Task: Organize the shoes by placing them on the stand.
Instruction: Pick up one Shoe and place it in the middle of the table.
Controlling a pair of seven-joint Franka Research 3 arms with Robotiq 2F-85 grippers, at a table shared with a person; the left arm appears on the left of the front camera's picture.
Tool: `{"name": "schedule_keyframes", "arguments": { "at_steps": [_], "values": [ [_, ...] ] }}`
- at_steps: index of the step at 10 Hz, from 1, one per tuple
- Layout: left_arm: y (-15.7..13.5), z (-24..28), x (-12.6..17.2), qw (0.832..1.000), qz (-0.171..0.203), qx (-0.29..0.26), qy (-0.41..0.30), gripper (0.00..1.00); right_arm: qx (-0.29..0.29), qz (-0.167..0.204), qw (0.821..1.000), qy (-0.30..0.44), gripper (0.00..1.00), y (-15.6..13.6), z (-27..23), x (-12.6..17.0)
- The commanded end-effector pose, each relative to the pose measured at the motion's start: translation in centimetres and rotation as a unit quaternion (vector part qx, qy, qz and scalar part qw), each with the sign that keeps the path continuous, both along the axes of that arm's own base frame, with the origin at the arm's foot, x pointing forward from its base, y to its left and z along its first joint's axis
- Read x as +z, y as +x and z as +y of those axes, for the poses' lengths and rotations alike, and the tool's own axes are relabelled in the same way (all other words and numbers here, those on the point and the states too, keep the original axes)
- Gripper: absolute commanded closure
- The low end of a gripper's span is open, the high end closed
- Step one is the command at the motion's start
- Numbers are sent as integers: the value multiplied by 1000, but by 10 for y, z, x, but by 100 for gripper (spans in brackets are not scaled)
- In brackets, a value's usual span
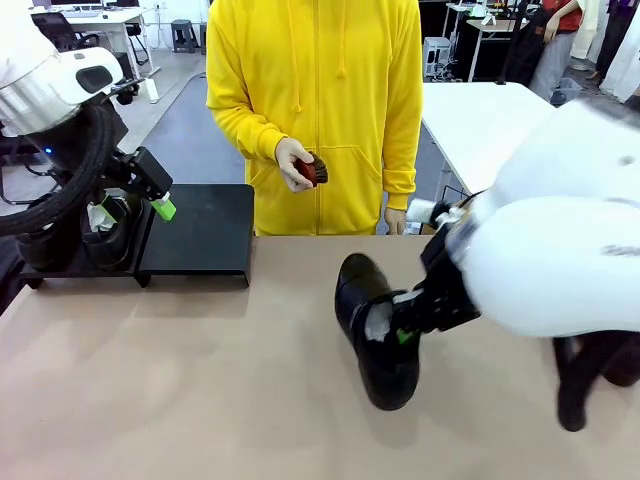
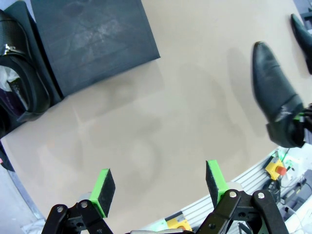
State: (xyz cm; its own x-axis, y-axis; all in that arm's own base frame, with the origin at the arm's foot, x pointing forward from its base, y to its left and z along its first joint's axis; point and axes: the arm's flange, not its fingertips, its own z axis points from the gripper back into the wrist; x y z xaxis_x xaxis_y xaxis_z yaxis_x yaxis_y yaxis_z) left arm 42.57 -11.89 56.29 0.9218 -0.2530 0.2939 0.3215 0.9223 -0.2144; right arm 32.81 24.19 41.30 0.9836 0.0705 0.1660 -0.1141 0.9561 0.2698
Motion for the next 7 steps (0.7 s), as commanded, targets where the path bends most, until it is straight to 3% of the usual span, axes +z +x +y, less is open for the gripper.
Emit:
{"name": "schedule_keyframes", "arguments": {
  "at_steps": [1,4,5,7],
  "values": [
    [-1,1,1,1000,-3,1,-9,4,-14,15,1000,-21,100,23,29,-11],
    [-1,1,1,1000,-3,1,-9,4,-7,54,998,-25,100,25,44,-34],
    [-1,1,1,1000,-3,1,-9,4,-7,72,997,-23,95,26,47,-39],
    [-1,1,1,1000,-3,1,-9,4,-5,84,996,-18,71,26,50,-43]
  ]
}}
